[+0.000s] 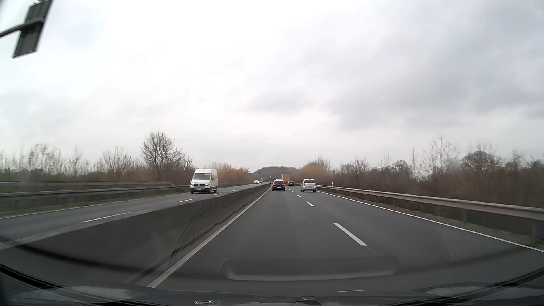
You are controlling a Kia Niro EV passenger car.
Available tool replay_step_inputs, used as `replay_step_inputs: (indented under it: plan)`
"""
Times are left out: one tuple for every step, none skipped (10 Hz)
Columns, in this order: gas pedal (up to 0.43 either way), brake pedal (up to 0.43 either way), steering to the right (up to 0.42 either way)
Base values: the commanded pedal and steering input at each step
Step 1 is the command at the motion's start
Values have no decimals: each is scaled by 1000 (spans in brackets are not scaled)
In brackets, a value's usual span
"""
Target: Follow the waypoints while adhering to traffic rules and regulations
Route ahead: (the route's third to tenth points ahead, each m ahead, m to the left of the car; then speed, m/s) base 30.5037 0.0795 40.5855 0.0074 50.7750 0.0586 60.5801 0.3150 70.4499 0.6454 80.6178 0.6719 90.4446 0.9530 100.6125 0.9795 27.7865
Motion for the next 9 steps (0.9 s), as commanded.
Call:
replay_step_inputs:
  plan:
    - [0, 0, 0]
    - [0, 0, 0]
    - [0, 0, 0]
    - [0, 0, 0]
    - [0, 0, 0]
    - [0, 0, 0]
    - [0, 0, 0]
    - [0, 0, 0]
    - [8, 0, 0]
